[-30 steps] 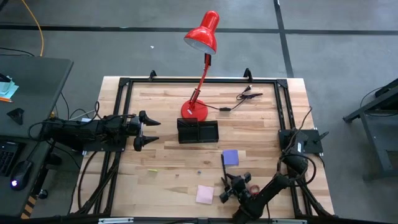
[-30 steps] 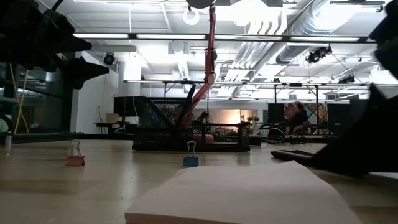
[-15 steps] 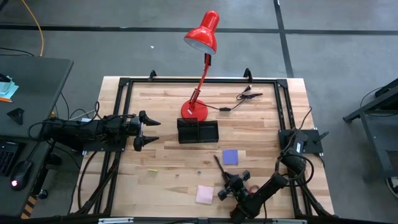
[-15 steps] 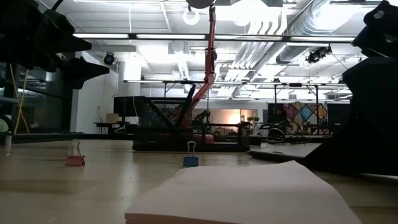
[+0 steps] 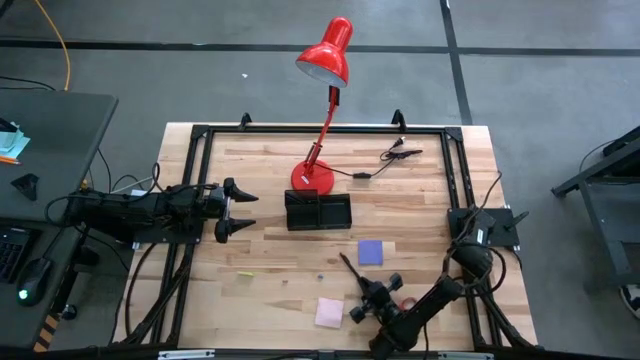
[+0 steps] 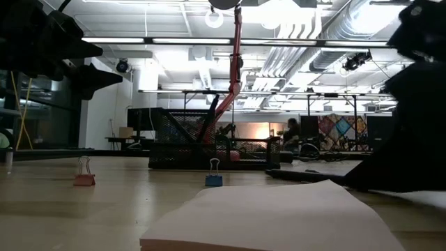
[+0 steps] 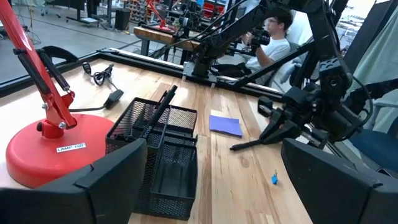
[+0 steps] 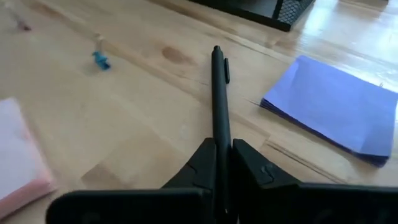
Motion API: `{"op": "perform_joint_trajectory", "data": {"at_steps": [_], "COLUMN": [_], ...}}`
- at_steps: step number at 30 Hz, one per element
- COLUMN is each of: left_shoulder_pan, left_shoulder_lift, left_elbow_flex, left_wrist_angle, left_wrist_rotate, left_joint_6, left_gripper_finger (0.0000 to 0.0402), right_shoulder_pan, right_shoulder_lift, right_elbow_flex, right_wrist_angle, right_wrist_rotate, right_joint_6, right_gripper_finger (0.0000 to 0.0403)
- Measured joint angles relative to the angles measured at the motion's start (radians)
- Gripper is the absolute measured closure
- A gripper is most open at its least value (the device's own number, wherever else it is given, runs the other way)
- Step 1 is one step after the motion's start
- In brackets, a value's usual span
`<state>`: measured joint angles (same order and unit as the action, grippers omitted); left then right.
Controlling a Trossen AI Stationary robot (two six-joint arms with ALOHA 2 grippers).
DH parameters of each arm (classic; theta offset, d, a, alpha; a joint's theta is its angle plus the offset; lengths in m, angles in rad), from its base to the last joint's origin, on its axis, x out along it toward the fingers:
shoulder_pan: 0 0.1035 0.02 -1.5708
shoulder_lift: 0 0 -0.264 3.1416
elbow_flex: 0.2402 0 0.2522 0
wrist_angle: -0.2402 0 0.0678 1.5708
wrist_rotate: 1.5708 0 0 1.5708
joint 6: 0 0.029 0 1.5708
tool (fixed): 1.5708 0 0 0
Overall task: Pick and place office supplies into organizer
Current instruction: Put the black pen into the black desk organizer
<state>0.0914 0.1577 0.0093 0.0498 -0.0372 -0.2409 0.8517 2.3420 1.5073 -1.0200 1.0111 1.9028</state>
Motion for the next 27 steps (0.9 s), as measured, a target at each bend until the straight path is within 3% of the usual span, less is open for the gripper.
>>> {"op": "perform_joint_trajectory", "data": {"at_steps": [14,20,27], "left_shoulder_pan": [0.000,0.000,0.000], "left_shoulder_lift": [0.000,0.000,0.000], "left_elbow_flex": [0.000,0.000,0.000], "left_wrist_angle": [0.000,0.000,0.000], "left_wrist_rotate": [0.000,0.000,0.000], "left_joint_6": [0.000,0.000,0.000], "left_gripper_finger": [0.0043,0.0043,0.0043], "right_shoulder_pan": [-0.025,-0.070,-0.160], "right_shoulder_lift": [-0.009,-0.021,-0.021], "right_elbow_flex": [0.422,0.608,0.761], "right_wrist_angle": [-0.554,-0.550,-0.550], "right_wrist_rotate": [-0.050,-0.076,-0.148], "right_joint_6": [-0.195,-0.459,-0.655], "right_gripper_finger": [0.0390,0.0386,0.0389]}}
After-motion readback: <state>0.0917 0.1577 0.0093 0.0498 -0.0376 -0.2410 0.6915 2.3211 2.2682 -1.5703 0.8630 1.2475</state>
